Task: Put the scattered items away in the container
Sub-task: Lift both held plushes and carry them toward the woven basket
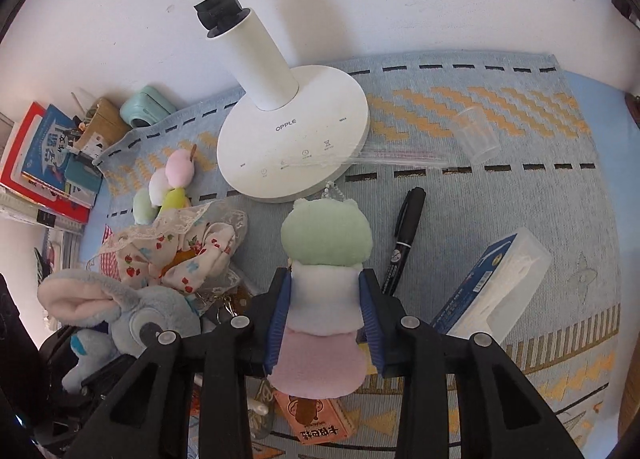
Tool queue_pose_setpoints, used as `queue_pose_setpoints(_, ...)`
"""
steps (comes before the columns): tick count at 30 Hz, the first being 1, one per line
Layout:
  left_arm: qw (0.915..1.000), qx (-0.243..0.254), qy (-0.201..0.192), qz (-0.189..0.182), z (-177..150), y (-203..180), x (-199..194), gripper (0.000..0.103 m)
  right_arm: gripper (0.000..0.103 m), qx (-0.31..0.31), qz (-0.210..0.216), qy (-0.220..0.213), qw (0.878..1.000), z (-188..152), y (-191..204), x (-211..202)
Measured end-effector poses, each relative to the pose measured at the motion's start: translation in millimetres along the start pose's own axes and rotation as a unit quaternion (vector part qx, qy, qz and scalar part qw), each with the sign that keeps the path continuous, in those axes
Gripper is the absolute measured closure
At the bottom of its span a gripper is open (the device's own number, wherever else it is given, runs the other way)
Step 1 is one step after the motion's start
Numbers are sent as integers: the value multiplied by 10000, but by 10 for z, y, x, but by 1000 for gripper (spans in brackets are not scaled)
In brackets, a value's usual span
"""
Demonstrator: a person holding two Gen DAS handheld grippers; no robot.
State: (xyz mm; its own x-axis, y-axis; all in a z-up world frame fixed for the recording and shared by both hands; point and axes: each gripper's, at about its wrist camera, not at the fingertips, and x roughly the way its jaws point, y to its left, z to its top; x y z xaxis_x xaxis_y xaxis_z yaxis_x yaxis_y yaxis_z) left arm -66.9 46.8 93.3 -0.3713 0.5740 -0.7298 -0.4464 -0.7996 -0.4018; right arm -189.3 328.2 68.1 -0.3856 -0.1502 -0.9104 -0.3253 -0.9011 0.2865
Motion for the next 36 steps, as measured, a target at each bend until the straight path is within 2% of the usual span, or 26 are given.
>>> queue_pose_setpoints(4, 10000, 44, 15, -9, -65, -52, -104, 65, 68, -35, -47, -30, 10000, -161, 28, -118)
queue_pose_setpoints(10, 9993, -89, 331, -168, -317, -49, -80, 64, 68, 10, -177, 200, 9996, -505, -158, -96)
queue_pose_setpoints(13, 9993, 15, 371, -2, -402, -102, -28, 60, 67, -34, -376, 296, 9988, -715, -214, -114)
queue_pose_setpoints(14, 9993, 118, 357, 89, -405, -134, 14, 52, 67, -49, -458, 319, 9984, -765, -233, -99)
queue_pose_setpoints(16, 9983, 328, 436, 224, -404, -189, 149, 45, 67, -10, -558, 388, 9977, -831, -283, -39)
queue_pose_setpoints(21, 9975, 386, 453, 374, -389, -237, 398, 45, 66, 91, -470, 264, 9985, -872, -356, -37)
queue_pose_setpoints(26, 9956, 594, 492, 531, -349, -293, 538, 42, 50, 27, -477, 297, 9984, -866, -311, 29)
queue_pose_setpoints(29, 9952, 631, 506, 543, -295, -308, 599, 42, 49, -8, -589, 455, 9972, -874, -276, 179)
queue_pose_setpoints(30, 9953, 623, 502, 545, -286, -309, 603, 42, 51, 49, -525, 384, 9979, -880, -287, 170)
queue_pose_setpoints(31, 9954, 620, 493, 547, -278, -316, 593, 46, 59, 82, -484, 365, 9981, -886, -297, 154)
queue_pose_setpoints(32, 9955, 620, 477, 529, -273, -329, 569, 48, 59, 94, -480, 355, 9982, -899, -308, 136)
queue_pose_setpoints(36, 9986, 275, 420, 176, -261, -366, 368, 49, 59, 195, -343, 154, 9991, -1006, -388, -82)
